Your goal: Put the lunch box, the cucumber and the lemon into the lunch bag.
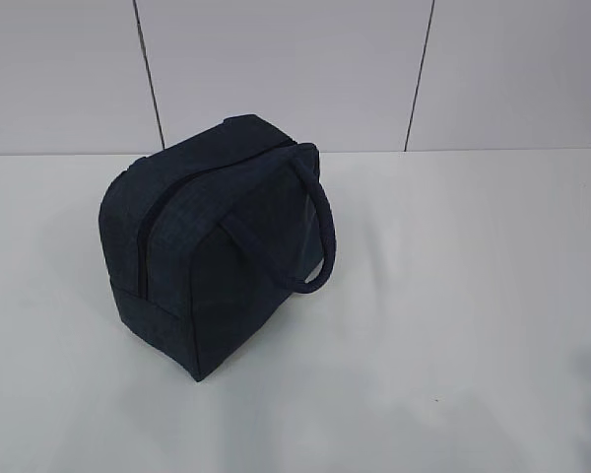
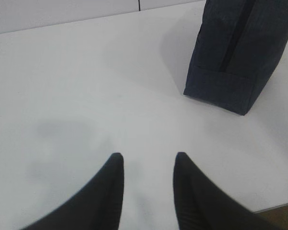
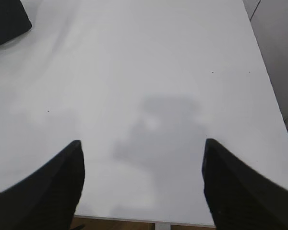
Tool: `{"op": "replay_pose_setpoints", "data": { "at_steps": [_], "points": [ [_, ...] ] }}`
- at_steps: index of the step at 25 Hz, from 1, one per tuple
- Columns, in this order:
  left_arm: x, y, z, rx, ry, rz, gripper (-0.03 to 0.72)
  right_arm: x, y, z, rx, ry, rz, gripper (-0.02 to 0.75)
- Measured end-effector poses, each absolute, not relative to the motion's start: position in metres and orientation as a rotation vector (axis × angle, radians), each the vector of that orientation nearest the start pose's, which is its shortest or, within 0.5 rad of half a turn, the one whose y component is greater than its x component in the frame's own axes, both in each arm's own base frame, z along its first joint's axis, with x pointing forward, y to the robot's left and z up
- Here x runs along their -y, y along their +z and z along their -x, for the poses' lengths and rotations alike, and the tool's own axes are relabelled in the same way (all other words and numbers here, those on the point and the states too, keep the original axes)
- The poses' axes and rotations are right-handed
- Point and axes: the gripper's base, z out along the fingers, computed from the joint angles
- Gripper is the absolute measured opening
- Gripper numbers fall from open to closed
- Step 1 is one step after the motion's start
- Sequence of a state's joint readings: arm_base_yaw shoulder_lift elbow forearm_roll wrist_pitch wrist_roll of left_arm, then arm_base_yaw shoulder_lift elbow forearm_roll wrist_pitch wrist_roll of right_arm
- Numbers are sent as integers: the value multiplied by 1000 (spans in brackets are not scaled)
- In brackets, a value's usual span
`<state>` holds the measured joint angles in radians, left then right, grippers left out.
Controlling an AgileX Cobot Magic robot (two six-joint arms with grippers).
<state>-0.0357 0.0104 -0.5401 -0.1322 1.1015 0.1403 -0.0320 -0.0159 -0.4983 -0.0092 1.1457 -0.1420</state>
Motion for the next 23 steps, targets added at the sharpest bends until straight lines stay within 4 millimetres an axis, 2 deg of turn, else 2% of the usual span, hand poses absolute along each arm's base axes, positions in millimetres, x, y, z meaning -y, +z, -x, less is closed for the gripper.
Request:
{"op": "replay_pose_setpoints", "data": {
  "at_steps": [23],
  "points": [
    [10,286,10,-2041,-93,-192,236,0,270,11,-2114,-115,115,578]
  ]
}}
